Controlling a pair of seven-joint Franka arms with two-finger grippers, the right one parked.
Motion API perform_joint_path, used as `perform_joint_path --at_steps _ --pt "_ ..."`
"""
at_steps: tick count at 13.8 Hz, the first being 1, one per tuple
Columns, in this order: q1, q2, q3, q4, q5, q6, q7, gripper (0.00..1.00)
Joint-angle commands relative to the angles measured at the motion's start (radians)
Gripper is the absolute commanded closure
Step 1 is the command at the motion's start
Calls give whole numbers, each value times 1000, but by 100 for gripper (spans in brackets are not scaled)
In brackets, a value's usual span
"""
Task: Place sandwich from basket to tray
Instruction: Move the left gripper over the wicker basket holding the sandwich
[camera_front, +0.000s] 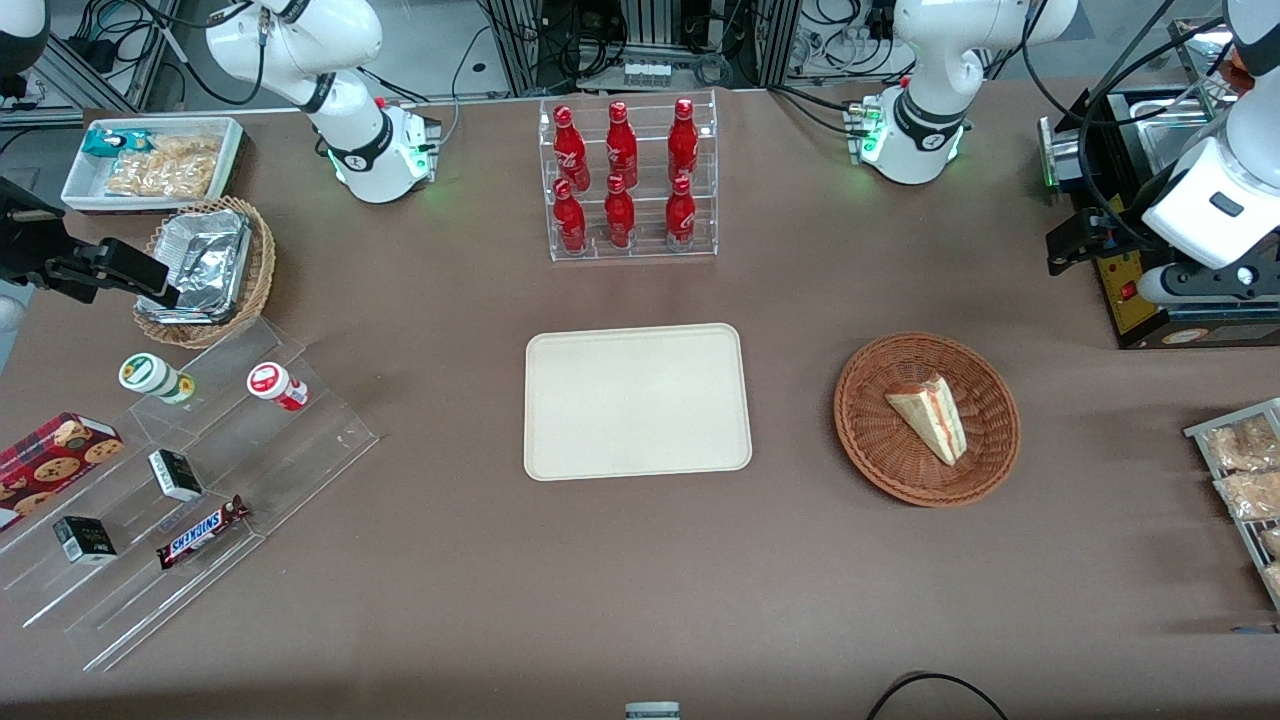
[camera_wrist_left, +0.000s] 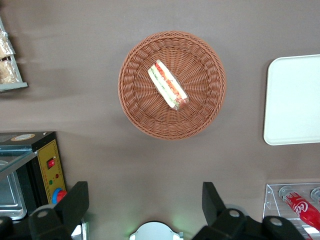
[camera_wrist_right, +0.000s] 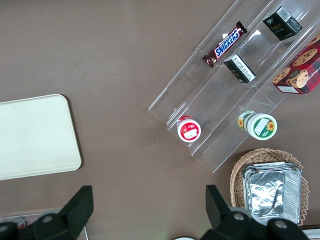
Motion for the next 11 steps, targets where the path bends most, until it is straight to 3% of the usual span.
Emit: perform_joint_path --at_steps 1,6,11 --pt "9 0 -2 8 -14 9 50 0" --pt "8 26 -2 -46 -6 15 54 0" --pt "2 30 -2 -236 -3 206 41 0"
